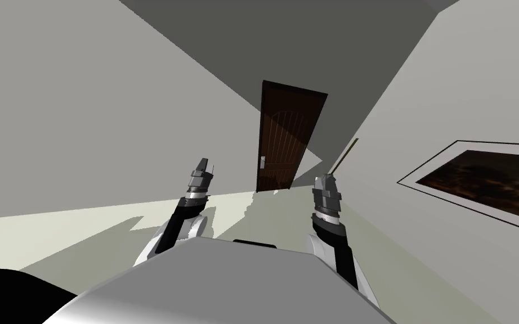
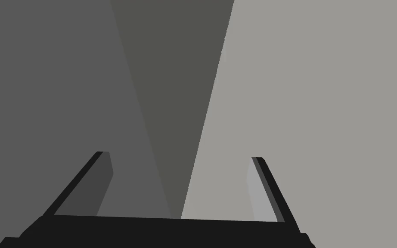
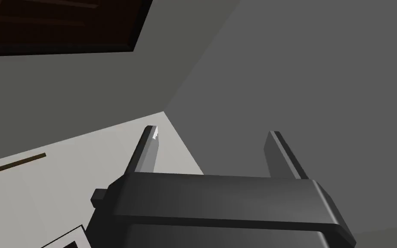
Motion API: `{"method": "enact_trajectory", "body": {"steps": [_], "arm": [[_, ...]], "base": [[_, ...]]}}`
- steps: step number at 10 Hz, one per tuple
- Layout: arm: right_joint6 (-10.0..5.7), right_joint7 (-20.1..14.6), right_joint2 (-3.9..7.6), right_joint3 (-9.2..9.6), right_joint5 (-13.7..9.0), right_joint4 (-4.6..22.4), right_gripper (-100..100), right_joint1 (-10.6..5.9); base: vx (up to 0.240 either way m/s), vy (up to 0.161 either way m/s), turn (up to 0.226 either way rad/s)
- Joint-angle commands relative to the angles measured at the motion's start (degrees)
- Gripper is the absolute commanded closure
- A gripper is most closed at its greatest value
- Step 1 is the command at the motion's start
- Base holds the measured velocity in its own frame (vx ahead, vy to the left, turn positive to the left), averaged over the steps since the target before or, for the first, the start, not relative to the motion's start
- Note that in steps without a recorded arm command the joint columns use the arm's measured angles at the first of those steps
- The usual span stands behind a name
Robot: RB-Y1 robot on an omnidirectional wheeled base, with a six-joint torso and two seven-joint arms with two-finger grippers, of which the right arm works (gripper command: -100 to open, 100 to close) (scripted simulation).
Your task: Pull the door open
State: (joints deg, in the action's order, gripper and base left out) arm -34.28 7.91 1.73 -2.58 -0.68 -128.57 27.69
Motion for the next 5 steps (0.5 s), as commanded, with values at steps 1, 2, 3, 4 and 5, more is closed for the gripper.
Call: {"method": "enact_trajectory", "body": {"steps": [1, 2, 3, 4, 5], "arm": [[0.14, -1.9, 0.85, 0.49, -1.8, 1.6, -100, -0.69], [0.19, -2.5, 1.15, 0.67, -2.5, 2.1, -100, -0.93], [0.3, -4.1, 1.82, 1.07, -4.0, 3.4, -100, -1.49], [0.37, -5.0, 2.25, 1.32, -5.0, 4.2, -100, -1.84], [0.44, -6.0, 2.67, 1.58, -5.9, 5.0, -100, -2.2]], "base": [[0.051, 0.015, 0.103], [0.079, 0.008, 0.078], [0.093, 0.007, 0.094], [0.097, 0.003, 0.077], [0.092, 0.009, 0.077]]}}
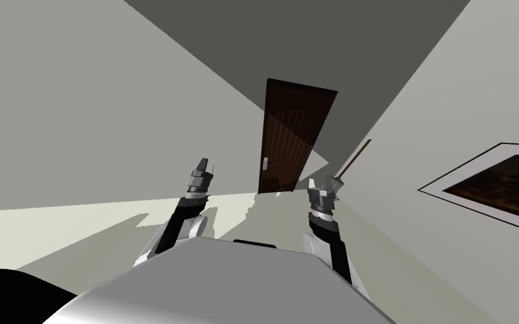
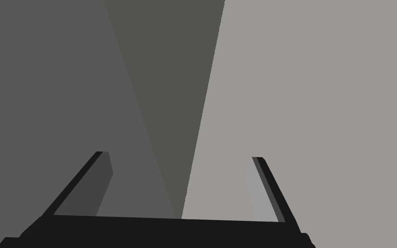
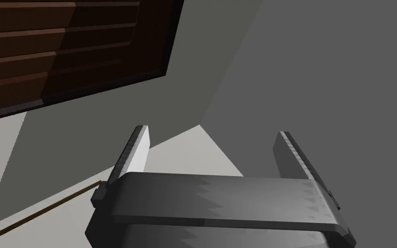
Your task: Pull the door open
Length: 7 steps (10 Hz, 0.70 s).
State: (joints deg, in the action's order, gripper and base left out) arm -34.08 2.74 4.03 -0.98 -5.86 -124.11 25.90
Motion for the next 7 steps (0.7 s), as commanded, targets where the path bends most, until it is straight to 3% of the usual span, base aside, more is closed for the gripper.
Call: {"method": "enact_trajectory", "body": {"steps": [1, 7], "arm": [[0.31, -1.8, 0.8, 0.24, -1.7, 1.3, -100, -0.77], [0.88, -9.6, 4.15, 2.3, -9.4, 7.8, -100, -3.64]], "base": [[0.086, 0.004, 0.067], [0.084, 0.011, 0.093]]}}
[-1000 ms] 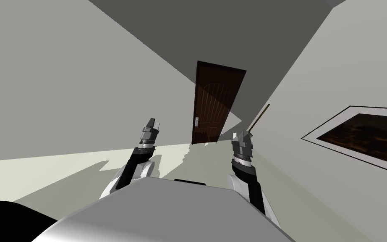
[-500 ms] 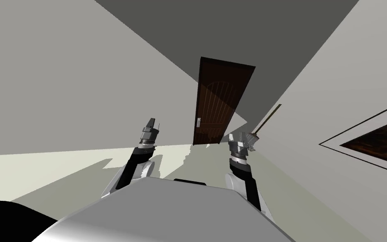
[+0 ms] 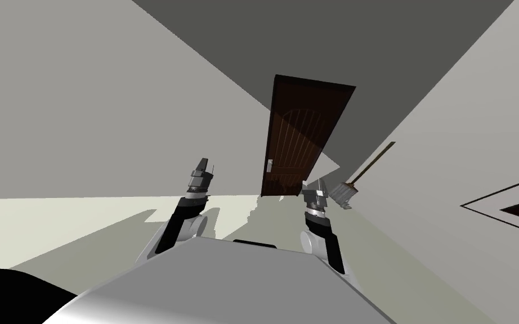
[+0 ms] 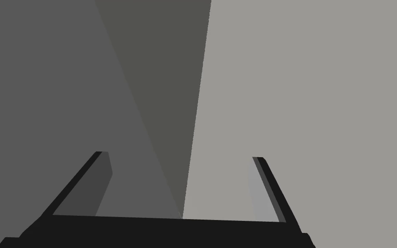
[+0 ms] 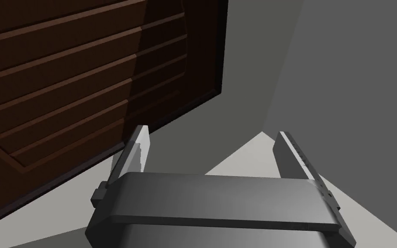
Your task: Pull the door open
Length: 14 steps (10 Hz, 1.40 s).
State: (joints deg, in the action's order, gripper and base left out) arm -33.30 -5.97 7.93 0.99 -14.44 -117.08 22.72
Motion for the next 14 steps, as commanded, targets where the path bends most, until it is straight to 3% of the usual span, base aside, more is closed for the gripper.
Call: {"method": "enact_trajectory", "body": {"steps": [1, 10, 11, 14], "arm": [[0.2, -2.4, 0.86, 0.71, -2.3, 2.0, -100, -0.99], [1.28, -16.7, 7.07, 4.59, -16.8, 14.2, -100, -6.39], [1.28, -17.1, 7.07, 4.59, -16.8, 14.2, -100, -6.39], [1.65, -21.9, 9.23, 5.94, -21.8, 18.5, -100, -8.28]], "base": [[0.102, 0.002, 0.114], [0.101, 0.005, 0.116], [0.059, -0.005, 0.039], [0.079, -0.002, 0.127]]}}
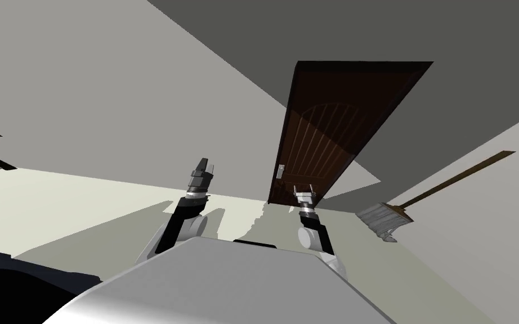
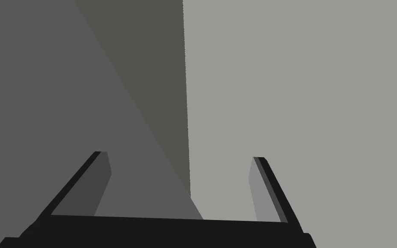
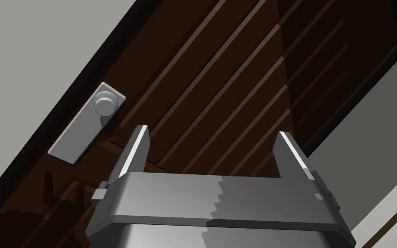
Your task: Pull the door open
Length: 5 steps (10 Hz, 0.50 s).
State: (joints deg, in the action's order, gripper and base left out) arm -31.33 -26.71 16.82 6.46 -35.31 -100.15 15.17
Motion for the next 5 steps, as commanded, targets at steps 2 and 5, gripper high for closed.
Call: {"method": "enact_trajectory", "body": {"steps": [2, 5], "arm": [[-0.19, -3.2, 1.05, 0.92, -2.6, 3.0, -100, -1.35], [0.17, -8.2, 3.15, 2.24, -7.6, 7.1, -100, -3.19]], "base": [[0.088, -0.009, 0.054], [0.075, -0.01, 0.113]]}}
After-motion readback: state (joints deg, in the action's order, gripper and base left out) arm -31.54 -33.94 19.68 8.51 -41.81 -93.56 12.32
